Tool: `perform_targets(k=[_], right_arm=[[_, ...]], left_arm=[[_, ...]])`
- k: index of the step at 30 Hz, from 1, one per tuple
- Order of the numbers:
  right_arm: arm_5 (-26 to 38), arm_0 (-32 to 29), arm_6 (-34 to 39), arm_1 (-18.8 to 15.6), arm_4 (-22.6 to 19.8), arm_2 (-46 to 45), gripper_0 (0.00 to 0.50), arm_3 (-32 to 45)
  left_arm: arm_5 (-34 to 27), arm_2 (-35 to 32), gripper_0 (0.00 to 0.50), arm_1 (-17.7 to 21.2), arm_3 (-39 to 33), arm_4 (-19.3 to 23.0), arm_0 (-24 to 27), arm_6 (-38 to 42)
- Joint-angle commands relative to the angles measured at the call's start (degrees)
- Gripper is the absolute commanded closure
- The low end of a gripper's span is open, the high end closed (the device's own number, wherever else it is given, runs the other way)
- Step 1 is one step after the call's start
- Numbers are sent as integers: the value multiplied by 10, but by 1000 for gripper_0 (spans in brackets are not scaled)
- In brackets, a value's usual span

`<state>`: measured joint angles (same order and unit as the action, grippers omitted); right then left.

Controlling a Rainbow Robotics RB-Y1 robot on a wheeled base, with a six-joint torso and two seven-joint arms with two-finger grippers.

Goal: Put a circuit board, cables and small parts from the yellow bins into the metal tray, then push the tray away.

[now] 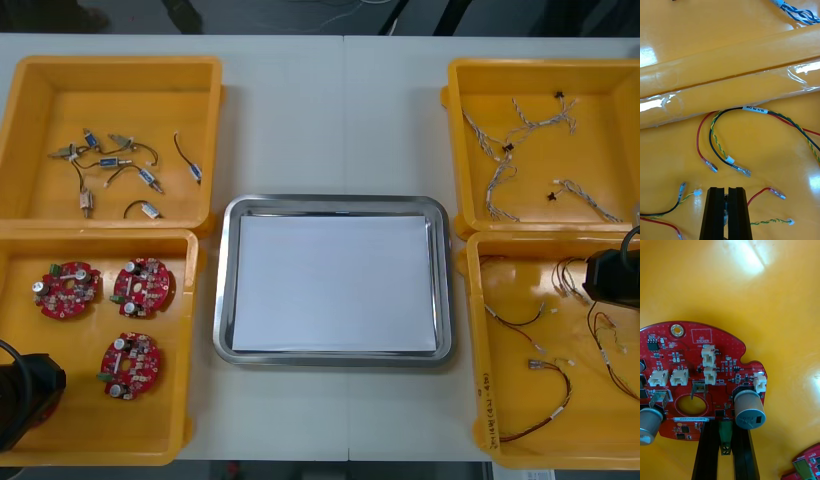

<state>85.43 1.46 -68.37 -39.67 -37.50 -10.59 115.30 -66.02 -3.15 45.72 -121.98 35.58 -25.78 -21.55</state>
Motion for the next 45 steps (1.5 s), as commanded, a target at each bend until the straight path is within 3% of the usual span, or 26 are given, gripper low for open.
perform_targets(k=[1,9,14,15,17,19,20,30,41,45], right_arm=[[2,13,20,8,11,5,500,16],[2,20,24,22,23,6,500,16],[3,19,25,22,22,6,499,16],[3,19,25,22,22,6,463,16],[3,19,25,22,20,6,211,16],[3,20,25,22,20,6,40,16],[4,20,23,22,20,6,0,16],[27,20,3,22,3,-31,0,16],[49,5,-19,10,-51,-51,0,19],[49,-13,-74,1,-56,-51,0,26]], left_arm=[[-14,0,500,22,-12,11,10,45],[-61,-28,500,41,-41,29,13,40],[-111,-68,500,65,-67,75,22,30],[-119,-74,500,68,-70,80,26,28],[-141,-91,500,75,-76,96,35,22],[-160,-104,500,81,-82,106,45,15],[-170,-111,500,83,-85,109,50,7],[-274,-166,500,131,-91,173,113,-96],[-366,-152,500,178,-92,266,222,-180],[-387,-122,500,187,-92,290,274,-206]])
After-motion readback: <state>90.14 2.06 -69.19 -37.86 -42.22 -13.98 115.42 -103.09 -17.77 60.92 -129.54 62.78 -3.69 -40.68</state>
